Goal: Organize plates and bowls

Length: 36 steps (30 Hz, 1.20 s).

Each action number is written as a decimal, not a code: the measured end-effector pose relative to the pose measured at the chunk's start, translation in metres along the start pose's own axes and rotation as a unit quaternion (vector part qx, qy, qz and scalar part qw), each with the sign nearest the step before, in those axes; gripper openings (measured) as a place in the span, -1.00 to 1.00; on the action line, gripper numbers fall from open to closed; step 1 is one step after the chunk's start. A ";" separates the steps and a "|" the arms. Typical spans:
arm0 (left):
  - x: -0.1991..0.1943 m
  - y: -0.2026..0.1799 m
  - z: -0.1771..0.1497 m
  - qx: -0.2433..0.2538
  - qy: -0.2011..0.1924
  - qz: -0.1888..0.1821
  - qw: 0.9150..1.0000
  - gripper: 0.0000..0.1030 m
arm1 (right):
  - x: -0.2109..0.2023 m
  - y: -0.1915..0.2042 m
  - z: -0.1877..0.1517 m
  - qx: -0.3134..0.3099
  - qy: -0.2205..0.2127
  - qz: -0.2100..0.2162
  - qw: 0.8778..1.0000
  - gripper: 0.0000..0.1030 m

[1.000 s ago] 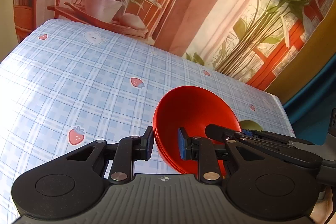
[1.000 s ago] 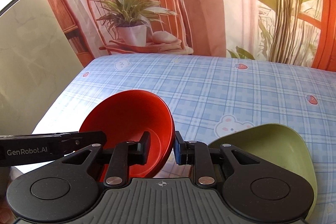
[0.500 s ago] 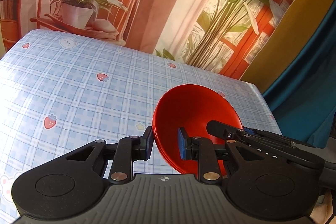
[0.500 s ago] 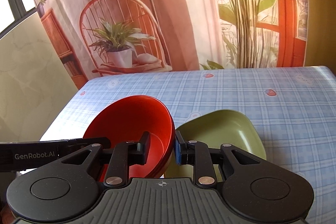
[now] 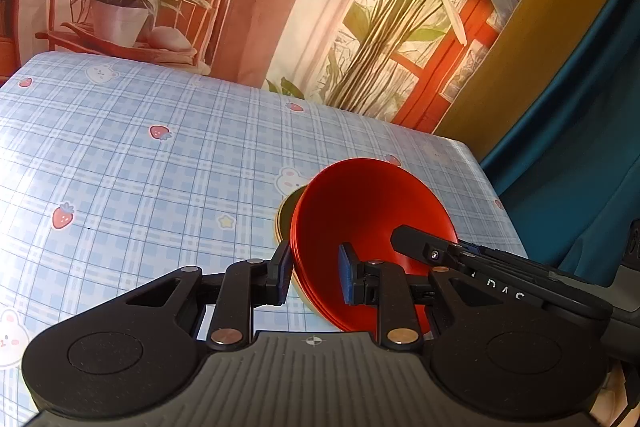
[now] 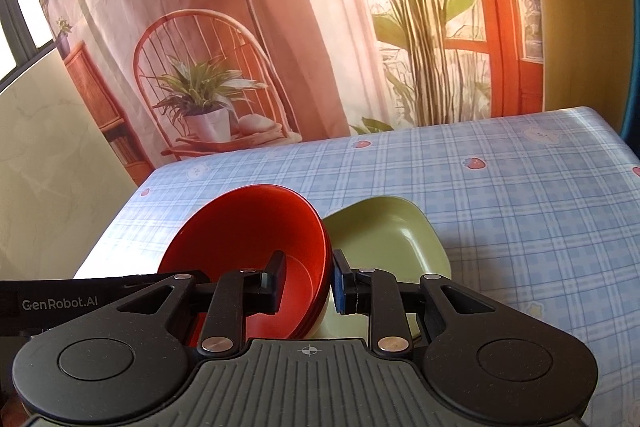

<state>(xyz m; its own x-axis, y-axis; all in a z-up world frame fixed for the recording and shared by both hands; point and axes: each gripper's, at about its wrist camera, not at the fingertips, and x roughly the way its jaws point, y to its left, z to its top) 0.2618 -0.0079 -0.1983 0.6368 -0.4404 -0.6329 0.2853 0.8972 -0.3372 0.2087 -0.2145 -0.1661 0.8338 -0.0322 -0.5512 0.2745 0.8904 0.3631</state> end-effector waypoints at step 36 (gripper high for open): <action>0.086 -0.006 0.023 0.046 0.055 -0.009 0.997 -0.50 | 0.039 -0.038 0.012 0.001 0.008 -0.034 0.999 -0.56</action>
<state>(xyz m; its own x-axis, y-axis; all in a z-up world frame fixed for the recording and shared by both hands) 0.3309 -0.0504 -0.2347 0.5501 -0.4524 -0.7019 0.3629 0.8865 -0.2870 0.2358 -0.2552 -0.1926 0.8059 -0.0855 -0.5859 0.3311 0.8854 0.3262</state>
